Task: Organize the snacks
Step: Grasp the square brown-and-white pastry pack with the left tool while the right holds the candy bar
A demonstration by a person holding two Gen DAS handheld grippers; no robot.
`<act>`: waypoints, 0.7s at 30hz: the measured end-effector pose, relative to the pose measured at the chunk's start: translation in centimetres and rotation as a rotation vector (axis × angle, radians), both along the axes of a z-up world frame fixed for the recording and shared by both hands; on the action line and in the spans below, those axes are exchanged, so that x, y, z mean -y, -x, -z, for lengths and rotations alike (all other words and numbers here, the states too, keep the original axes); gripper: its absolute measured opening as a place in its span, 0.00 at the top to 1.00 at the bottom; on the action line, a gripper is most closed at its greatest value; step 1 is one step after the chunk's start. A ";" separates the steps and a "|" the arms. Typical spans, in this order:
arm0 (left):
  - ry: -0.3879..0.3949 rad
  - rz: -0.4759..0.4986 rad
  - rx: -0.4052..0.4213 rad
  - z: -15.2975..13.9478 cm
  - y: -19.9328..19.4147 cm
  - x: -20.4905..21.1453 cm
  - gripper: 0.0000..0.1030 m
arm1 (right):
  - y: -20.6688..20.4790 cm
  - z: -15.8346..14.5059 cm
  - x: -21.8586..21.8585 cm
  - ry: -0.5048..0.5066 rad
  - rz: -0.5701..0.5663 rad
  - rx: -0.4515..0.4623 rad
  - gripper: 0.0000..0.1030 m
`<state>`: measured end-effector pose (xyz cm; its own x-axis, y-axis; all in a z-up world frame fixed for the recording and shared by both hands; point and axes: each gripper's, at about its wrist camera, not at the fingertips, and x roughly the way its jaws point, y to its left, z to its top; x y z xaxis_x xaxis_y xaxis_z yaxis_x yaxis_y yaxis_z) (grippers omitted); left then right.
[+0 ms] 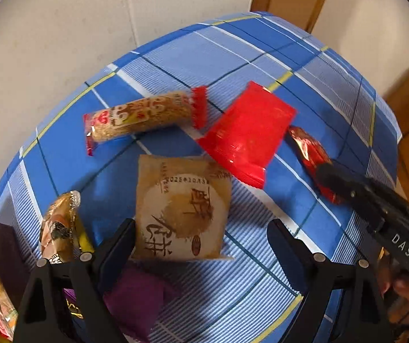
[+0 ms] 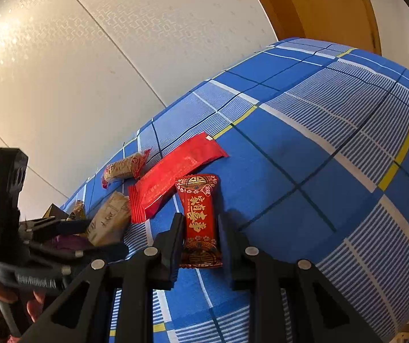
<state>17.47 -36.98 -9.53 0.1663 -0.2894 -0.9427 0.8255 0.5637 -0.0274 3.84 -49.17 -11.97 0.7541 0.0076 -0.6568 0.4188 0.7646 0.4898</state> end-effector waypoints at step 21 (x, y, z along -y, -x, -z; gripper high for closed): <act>0.127 -0.196 -0.027 0.2 1.4 -2.9 0.41 | 0.2 -0.1 -0.5 0.038 0.002 0.004 0.77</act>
